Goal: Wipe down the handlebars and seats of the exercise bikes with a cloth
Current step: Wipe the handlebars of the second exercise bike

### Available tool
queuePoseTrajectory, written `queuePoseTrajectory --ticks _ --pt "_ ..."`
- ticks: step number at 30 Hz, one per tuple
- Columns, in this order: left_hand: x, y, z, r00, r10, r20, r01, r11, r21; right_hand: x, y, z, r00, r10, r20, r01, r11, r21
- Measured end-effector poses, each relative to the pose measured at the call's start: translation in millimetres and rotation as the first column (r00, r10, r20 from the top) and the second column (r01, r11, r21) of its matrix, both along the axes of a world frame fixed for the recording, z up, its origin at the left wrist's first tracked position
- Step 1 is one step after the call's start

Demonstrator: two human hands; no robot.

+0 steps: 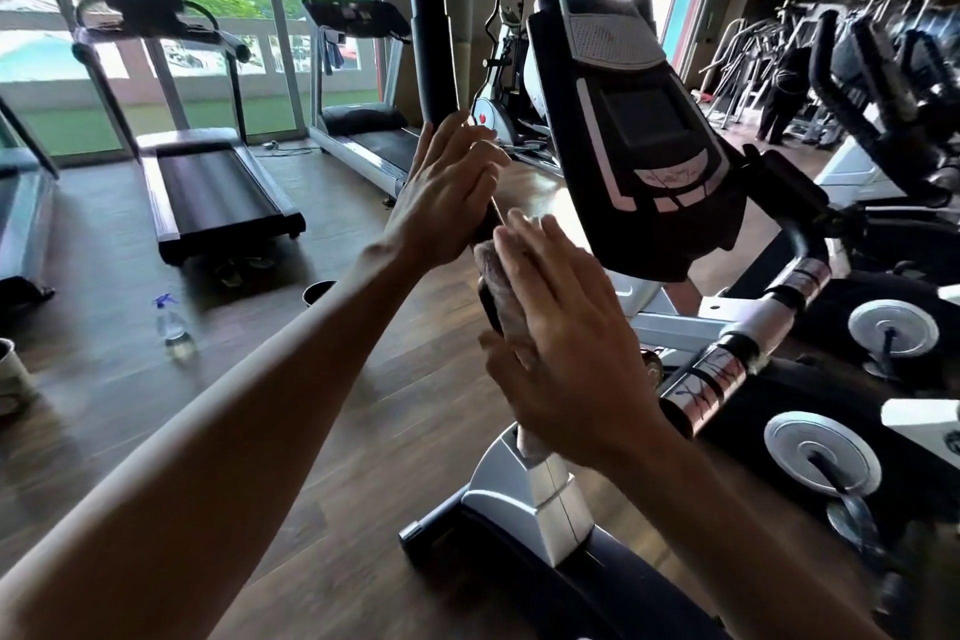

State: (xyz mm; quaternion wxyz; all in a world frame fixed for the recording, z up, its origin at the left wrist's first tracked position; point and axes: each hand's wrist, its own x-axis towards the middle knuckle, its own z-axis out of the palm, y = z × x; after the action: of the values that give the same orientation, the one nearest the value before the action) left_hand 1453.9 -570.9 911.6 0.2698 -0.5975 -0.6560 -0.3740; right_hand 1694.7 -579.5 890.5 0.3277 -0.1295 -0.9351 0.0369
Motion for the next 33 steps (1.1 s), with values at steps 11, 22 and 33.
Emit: queuePoseTrajectory --ticks 11,22,33 --pt "3 -2 -2 1.0 0.003 0.008 -0.003 1.0 -0.001 -21 17 22 0.999 -0.018 0.03 0.021 0.993 -0.114" --pt "14 -9 6 0.993 0.09 0.077 -0.079 0.986 -0.146 11 4 -13 0.996 0.052 -0.067 -0.052 0.999 0.004" --pt "46 -20 34 0.92 0.254 0.299 -0.119 0.906 -0.405 68 12 0 0.858 0.009 -0.514 -0.302 0.819 -0.488"
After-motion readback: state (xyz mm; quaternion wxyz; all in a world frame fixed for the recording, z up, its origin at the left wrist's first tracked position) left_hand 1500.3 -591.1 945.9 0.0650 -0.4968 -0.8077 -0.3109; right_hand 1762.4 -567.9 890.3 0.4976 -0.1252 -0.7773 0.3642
